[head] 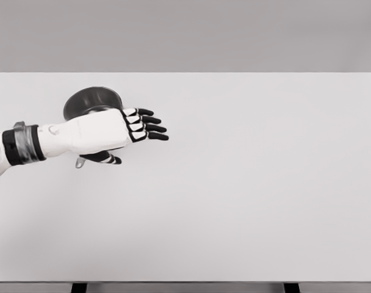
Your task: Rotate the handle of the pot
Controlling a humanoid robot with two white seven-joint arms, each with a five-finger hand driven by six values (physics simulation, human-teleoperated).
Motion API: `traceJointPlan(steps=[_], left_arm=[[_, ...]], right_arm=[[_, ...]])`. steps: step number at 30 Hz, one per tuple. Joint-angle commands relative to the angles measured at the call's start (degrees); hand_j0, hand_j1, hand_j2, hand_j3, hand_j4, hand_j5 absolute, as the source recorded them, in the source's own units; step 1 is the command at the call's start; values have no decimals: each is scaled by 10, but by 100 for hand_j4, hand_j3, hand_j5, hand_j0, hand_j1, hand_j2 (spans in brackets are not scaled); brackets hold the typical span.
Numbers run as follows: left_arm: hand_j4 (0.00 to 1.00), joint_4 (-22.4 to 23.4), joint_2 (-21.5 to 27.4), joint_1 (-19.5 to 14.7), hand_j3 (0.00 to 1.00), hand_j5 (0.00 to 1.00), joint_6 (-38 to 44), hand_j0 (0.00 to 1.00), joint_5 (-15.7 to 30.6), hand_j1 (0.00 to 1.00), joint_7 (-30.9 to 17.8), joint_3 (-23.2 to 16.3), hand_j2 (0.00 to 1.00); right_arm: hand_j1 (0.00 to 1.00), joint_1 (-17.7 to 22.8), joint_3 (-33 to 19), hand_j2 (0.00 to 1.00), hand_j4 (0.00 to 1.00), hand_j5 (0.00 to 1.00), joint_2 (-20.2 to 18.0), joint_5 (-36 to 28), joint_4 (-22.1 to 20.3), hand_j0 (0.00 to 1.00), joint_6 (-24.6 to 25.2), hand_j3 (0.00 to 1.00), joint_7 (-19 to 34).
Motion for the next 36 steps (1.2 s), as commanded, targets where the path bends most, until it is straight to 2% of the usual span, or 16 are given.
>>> traceJointPlan(steps=[1, 4, 15, 18, 21, 24, 36], left_arm=[[100, 0, -6, 0, 100, 100, 1, 100, -35, 100, 2, -1, 100], [100, 0, -7, 0, 100, 100, 1, 100, -66, 100, 2, 2, 100], [100, 3, -24, 17, 100, 100, 1, 100, -59, 100, -4, 8, 100], [100, 2, -25, 45, 100, 100, 51, 100, -58, 100, -3, 20, 100], [100, 1, -26, 48, 100, 100, 93, 100, -58, 100, -3, 31, 100], [100, 0, -28, 72, 100, 100, 132, 100, -63, 100, -3, 51, 100], [100, 0, -19, 96, 100, 100, 174, 100, -77, 100, -3, 51, 100]], right_arm=[[100, 0, 0, 100, 100, 100, 0, 0, 0, 100, 0, 100, 0], [100, 0, 0, 100, 100, 100, 0, 0, 0, 100, 0, 100, 0], [100, 0, 0, 100, 100, 100, 0, 0, 0, 100, 0, 100, 0], [100, 0, 0, 100, 100, 100, 0, 0, 0, 100, 0, 100, 0], [100, 0, 0, 100, 100, 100, 0, 0, 0, 100, 0, 100, 0], [100, 0, 0, 100, 100, 100, 0, 0, 0, 100, 0, 100, 0], [100, 1, -1, 100, 100, 100, 0, 1, -1, 100, 0, 100, -1]])
